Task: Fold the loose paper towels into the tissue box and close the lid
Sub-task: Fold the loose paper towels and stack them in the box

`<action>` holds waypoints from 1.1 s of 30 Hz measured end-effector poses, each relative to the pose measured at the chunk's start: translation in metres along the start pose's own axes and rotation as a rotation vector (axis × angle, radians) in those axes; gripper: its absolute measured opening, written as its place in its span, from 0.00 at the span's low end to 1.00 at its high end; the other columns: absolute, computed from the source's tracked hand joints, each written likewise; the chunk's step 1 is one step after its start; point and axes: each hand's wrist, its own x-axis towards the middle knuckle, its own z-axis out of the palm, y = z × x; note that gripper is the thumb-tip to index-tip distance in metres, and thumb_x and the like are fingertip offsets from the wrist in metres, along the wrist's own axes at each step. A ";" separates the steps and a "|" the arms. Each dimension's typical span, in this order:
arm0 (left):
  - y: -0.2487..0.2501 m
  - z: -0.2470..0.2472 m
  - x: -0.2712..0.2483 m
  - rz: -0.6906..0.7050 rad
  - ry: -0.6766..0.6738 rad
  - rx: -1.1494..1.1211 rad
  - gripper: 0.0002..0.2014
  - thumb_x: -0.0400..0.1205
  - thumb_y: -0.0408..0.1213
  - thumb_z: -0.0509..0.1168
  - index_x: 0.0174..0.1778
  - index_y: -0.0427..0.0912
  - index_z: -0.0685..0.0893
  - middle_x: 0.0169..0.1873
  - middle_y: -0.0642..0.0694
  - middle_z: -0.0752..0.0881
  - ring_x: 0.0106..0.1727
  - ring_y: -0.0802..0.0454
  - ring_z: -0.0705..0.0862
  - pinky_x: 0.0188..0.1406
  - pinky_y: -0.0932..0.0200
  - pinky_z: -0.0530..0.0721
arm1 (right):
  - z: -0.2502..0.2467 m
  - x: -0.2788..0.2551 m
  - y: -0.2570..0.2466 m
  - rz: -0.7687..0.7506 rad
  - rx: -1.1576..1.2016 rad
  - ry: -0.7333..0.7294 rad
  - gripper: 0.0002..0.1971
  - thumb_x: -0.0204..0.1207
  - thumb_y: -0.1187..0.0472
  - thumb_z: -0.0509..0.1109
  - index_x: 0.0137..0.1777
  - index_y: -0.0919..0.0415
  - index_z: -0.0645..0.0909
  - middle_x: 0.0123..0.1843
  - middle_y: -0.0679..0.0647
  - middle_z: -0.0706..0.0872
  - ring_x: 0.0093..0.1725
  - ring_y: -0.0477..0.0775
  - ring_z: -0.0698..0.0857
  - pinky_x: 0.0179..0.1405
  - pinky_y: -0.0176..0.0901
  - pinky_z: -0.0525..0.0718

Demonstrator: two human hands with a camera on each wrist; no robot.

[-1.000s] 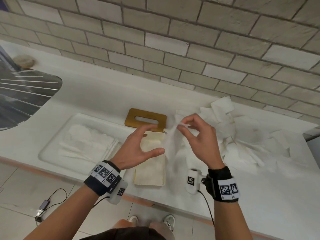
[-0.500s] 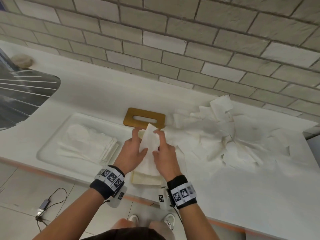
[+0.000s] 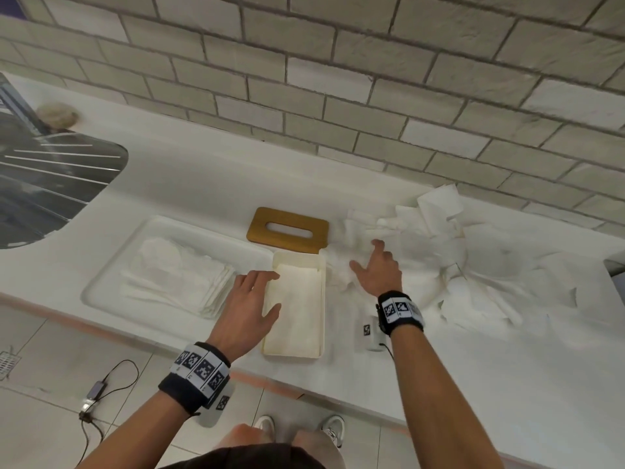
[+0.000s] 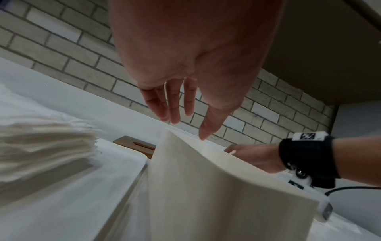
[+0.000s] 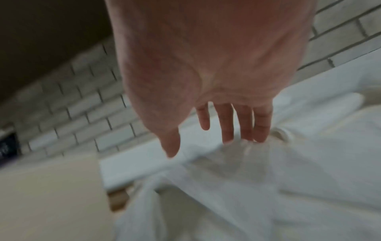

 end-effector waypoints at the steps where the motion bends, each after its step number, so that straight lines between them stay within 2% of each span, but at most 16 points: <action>1: 0.001 0.000 -0.001 -0.003 -0.012 -0.005 0.26 0.83 0.39 0.76 0.77 0.45 0.78 0.70 0.47 0.80 0.67 0.46 0.76 0.67 0.52 0.79 | 0.001 0.005 0.007 0.006 -0.079 -0.080 0.39 0.83 0.45 0.76 0.87 0.56 0.62 0.73 0.66 0.84 0.73 0.74 0.82 0.72 0.66 0.81; 3: -0.001 0.003 -0.002 -0.031 -0.040 -0.017 0.25 0.84 0.41 0.74 0.77 0.47 0.77 0.72 0.48 0.78 0.68 0.47 0.76 0.68 0.51 0.81 | 0.000 0.005 0.010 -0.052 -0.109 -0.122 0.37 0.83 0.51 0.76 0.87 0.52 0.62 0.72 0.64 0.86 0.73 0.72 0.83 0.72 0.63 0.82; 5: -0.006 0.007 -0.005 -0.092 -0.084 -0.045 0.24 0.86 0.42 0.72 0.78 0.50 0.76 0.72 0.48 0.76 0.67 0.47 0.79 0.67 0.50 0.84 | -0.008 -0.004 0.004 -0.145 0.007 -0.063 0.33 0.85 0.58 0.74 0.86 0.46 0.64 0.71 0.62 0.88 0.69 0.70 0.86 0.68 0.63 0.86; 7: -0.011 0.012 -0.007 -0.145 -0.115 -0.067 0.25 0.87 0.42 0.71 0.81 0.52 0.73 0.68 0.49 0.76 0.58 0.49 0.83 0.64 0.46 0.87 | -0.018 -0.015 -0.008 -0.260 0.115 0.024 0.29 0.87 0.61 0.71 0.83 0.39 0.68 0.60 0.59 0.91 0.57 0.63 0.89 0.61 0.61 0.89; 9: -0.012 0.018 -0.009 -0.170 -0.136 -0.095 0.29 0.89 0.40 0.68 0.86 0.53 0.68 0.64 0.49 0.78 0.50 0.53 0.81 0.61 0.43 0.88 | -0.030 -0.028 -0.025 -0.390 0.209 0.128 0.20 0.88 0.62 0.70 0.75 0.40 0.79 0.52 0.53 0.91 0.48 0.53 0.87 0.60 0.55 0.87; 11: -0.012 0.020 -0.011 -0.191 -0.130 -0.142 0.32 0.90 0.37 0.67 0.89 0.54 0.63 0.64 0.48 0.80 0.50 0.53 0.79 0.61 0.44 0.88 | -0.045 -0.047 -0.048 -0.456 0.401 0.170 0.14 0.89 0.63 0.70 0.64 0.42 0.87 0.58 0.45 0.93 0.56 0.42 0.88 0.64 0.48 0.85; 12: -0.013 0.020 -0.011 -0.199 -0.129 -0.167 0.33 0.90 0.36 0.66 0.90 0.54 0.61 0.65 0.48 0.80 0.51 0.52 0.80 0.62 0.45 0.88 | -0.053 -0.059 -0.057 -0.466 0.522 0.162 0.13 0.89 0.63 0.70 0.62 0.43 0.89 0.61 0.43 0.93 0.60 0.41 0.88 0.64 0.45 0.85; 15: -0.016 0.021 -0.012 -0.216 -0.127 -0.216 0.33 0.91 0.38 0.65 0.90 0.55 0.59 0.65 0.49 0.81 0.49 0.53 0.85 0.59 0.46 0.89 | -0.072 -0.100 -0.081 -0.470 0.879 0.062 0.13 0.90 0.66 0.71 0.66 0.50 0.89 0.65 0.45 0.92 0.63 0.50 0.91 0.59 0.49 0.92; 17: -0.018 0.019 -0.012 -0.224 -0.119 -0.236 0.31 0.91 0.40 0.66 0.89 0.55 0.63 0.63 0.49 0.83 0.46 0.57 0.87 0.55 0.48 0.90 | -0.065 -0.121 -0.084 -0.464 0.938 0.001 0.15 0.90 0.66 0.72 0.72 0.51 0.87 0.71 0.44 0.89 0.63 0.48 0.91 0.59 0.45 0.93; 20: -0.018 0.015 -0.012 -0.233 -0.104 -0.262 0.28 0.91 0.38 0.66 0.87 0.52 0.68 0.61 0.51 0.83 0.44 0.57 0.88 0.52 0.51 0.89 | -0.024 -0.134 -0.075 -0.353 0.670 -0.081 0.23 0.87 0.62 0.75 0.80 0.47 0.80 0.77 0.43 0.85 0.67 0.45 0.89 0.67 0.45 0.90; 22: -0.019 0.012 -0.013 -0.238 -0.116 -0.267 0.29 0.88 0.33 0.68 0.86 0.51 0.70 0.60 0.50 0.84 0.44 0.56 0.88 0.50 0.52 0.89 | 0.006 -0.135 -0.072 -0.271 0.405 -0.167 0.30 0.86 0.61 0.76 0.86 0.50 0.73 0.80 0.50 0.82 0.76 0.52 0.83 0.79 0.48 0.81; 24: -0.020 0.012 -0.014 -0.235 -0.118 -0.269 0.28 0.88 0.33 0.67 0.85 0.51 0.71 0.60 0.50 0.85 0.44 0.55 0.88 0.48 0.51 0.89 | 0.032 -0.136 -0.074 -0.225 0.230 -0.289 0.35 0.87 0.64 0.74 0.91 0.56 0.65 0.84 0.56 0.76 0.83 0.58 0.75 0.84 0.49 0.74; 26: -0.020 0.013 -0.015 -0.220 -0.106 -0.253 0.25 0.91 0.37 0.65 0.85 0.51 0.71 0.60 0.50 0.85 0.44 0.57 0.88 0.49 0.52 0.89 | 0.052 -0.139 -0.076 -0.227 0.067 -0.333 0.35 0.87 0.68 0.72 0.90 0.60 0.61 0.84 0.60 0.72 0.83 0.63 0.75 0.83 0.54 0.75; 29: -0.018 0.012 -0.016 -0.207 -0.102 -0.244 0.25 0.91 0.38 0.65 0.85 0.50 0.71 0.61 0.52 0.85 0.46 0.59 0.88 0.50 0.54 0.89 | 0.063 -0.146 -0.076 -0.291 -0.144 -0.288 0.29 0.87 0.71 0.70 0.85 0.63 0.66 0.78 0.62 0.75 0.72 0.66 0.84 0.73 0.56 0.83; 31: -0.017 0.009 -0.018 -0.196 -0.100 -0.232 0.25 0.91 0.38 0.66 0.85 0.50 0.71 0.61 0.53 0.84 0.47 0.61 0.87 0.49 0.57 0.88 | 0.051 -0.144 -0.074 -0.280 -0.117 -0.294 0.28 0.88 0.65 0.72 0.85 0.59 0.67 0.78 0.60 0.77 0.71 0.66 0.84 0.72 0.57 0.84; 33: -0.019 0.005 -0.019 -0.192 -0.086 -0.222 0.24 0.90 0.37 0.67 0.83 0.51 0.73 0.61 0.54 0.84 0.46 0.63 0.87 0.46 0.64 0.86 | 0.028 -0.134 -0.068 -0.261 -0.045 -0.151 0.23 0.89 0.60 0.69 0.82 0.53 0.71 0.72 0.57 0.82 0.67 0.64 0.86 0.67 0.59 0.87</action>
